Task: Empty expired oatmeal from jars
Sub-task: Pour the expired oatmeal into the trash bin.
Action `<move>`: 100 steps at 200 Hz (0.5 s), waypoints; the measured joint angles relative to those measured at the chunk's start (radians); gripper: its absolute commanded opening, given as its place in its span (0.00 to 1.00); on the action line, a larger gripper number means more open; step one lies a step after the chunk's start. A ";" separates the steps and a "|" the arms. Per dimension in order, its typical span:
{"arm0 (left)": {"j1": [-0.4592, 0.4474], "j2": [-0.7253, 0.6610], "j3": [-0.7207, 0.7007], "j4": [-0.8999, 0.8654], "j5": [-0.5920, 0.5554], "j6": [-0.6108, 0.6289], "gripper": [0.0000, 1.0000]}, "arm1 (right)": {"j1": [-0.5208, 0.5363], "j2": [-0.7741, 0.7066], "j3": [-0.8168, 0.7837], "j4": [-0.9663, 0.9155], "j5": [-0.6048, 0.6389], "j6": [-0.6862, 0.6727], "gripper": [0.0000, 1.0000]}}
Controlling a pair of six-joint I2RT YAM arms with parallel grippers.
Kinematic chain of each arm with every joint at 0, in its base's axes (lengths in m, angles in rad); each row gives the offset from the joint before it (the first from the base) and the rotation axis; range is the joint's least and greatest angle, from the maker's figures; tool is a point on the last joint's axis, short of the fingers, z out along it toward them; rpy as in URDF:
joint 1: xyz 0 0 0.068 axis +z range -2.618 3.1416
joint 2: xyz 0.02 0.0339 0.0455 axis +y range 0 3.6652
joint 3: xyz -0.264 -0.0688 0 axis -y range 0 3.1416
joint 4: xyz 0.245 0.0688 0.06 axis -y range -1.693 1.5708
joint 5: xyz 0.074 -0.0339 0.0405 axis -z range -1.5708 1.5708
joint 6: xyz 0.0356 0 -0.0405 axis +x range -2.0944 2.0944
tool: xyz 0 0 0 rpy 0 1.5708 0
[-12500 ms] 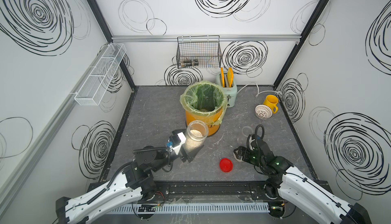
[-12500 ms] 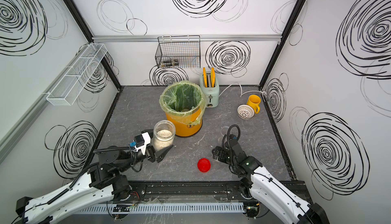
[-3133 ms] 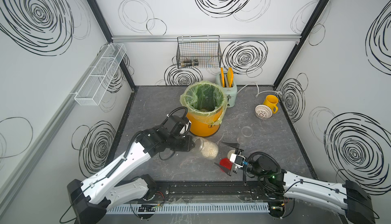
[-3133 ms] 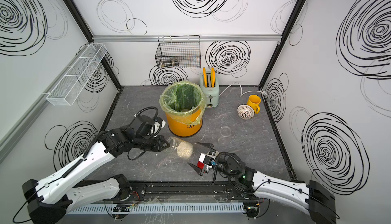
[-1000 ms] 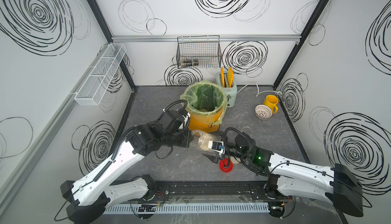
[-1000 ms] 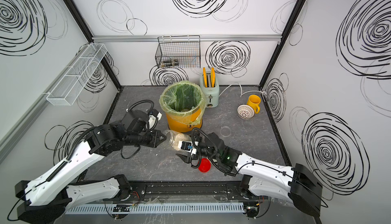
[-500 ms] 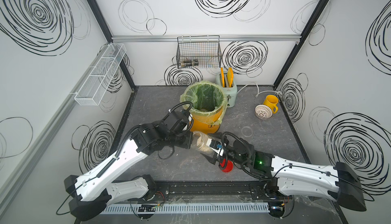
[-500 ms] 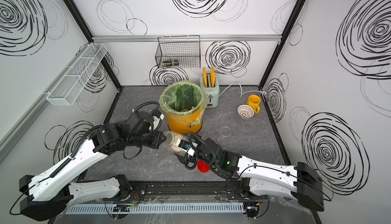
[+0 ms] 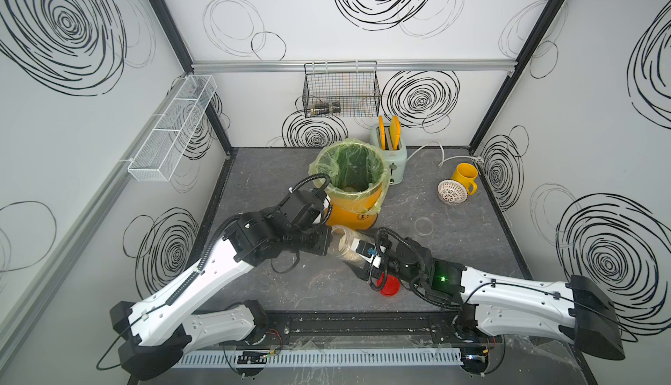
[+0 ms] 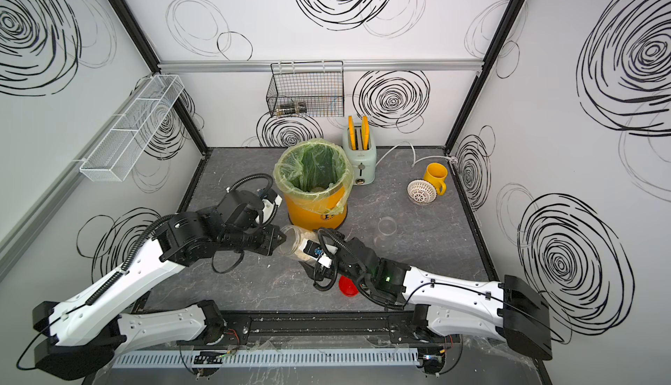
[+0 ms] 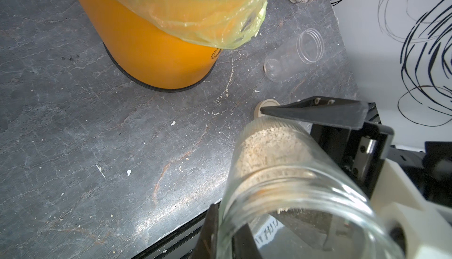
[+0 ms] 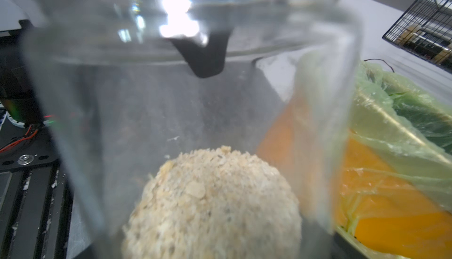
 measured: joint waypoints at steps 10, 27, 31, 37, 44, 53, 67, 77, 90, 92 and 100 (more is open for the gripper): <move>0.000 0.000 0.000 0.006 0.005 0.000 0.00 | 0.001 0.003 0.000 0.000 0.004 -0.002 0.99; 0.000 0.000 0.000 0.011 0.008 0.000 0.00 | 0.001 0.010 0.001 0.001 0.009 -0.004 0.96; 0.000 0.000 -0.001 0.011 0.009 -0.001 0.00 | 0.002 0.011 0.002 0.001 0.009 -0.006 0.94; 0.000 0.000 -0.002 0.011 0.009 -0.001 0.00 | 0.002 0.012 0.003 0.001 0.010 -0.005 0.92; 0.000 0.000 -0.003 0.011 0.009 -0.001 0.00 | 0.002 0.013 0.004 0.001 0.010 -0.006 0.90; 0.000 -0.001 -0.005 0.011 0.010 -0.001 0.00 | 0.002 0.013 0.006 0.000 0.009 -0.011 0.90; 0.000 -0.002 -0.008 0.013 0.010 -0.003 0.00 | 0.002 0.013 0.012 -0.003 0.008 -0.010 0.88; 0.000 -0.002 -0.010 0.013 0.011 -0.003 0.00 | 0.003 0.013 0.014 -0.006 0.009 -0.010 0.87; 0.000 -0.003 -0.011 0.013 0.011 -0.003 0.00 | 0.003 0.013 0.014 -0.008 0.010 -0.010 0.86; 0.000 -0.003 -0.011 0.013 0.012 -0.003 0.00 | 0.003 0.012 0.014 -0.008 0.010 -0.010 0.86; 0.000 -0.003 -0.012 0.014 0.012 -0.003 0.00 | 0.005 0.012 0.014 -0.011 0.012 -0.011 0.84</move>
